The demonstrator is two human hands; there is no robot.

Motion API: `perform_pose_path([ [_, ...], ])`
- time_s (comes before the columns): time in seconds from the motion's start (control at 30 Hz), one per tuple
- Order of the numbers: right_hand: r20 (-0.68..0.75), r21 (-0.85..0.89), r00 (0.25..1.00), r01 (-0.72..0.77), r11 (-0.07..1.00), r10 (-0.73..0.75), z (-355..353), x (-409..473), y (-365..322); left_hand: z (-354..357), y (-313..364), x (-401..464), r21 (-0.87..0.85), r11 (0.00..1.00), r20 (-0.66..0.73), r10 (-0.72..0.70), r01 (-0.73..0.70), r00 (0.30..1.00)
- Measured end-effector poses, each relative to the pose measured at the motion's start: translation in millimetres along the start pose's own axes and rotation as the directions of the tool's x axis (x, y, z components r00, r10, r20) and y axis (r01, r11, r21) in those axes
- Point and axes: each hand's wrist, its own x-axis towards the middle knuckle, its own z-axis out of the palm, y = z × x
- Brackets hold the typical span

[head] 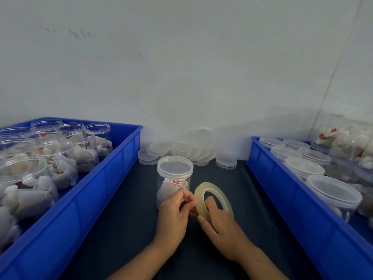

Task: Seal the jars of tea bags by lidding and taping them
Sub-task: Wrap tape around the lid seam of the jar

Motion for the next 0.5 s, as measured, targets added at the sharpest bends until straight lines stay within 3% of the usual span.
perform_pose_path([
  [0.1,-0.014,0.009,1.0,0.001,1.0,-0.001,-0.3,0.0,0.3,1.9,0.8,-1.5,0.045,0.999,-0.002,0.026,-0.026,1.0],
  [0.33,-0.015,0.025,1.0,0.002,1.0,-0.002,-0.5,-0.9,1.1,1.3,3.5,-2.4,-0.075,0.997,-0.027,-0.008,0.006,1.0],
  [0.5,-0.003,0.01,1.0,0.004,1.0,-0.004,0.1,-0.9,1.6,0.6,2.7,-1.7,0.029,0.999,0.016,0.025,-0.026,1.0],
])
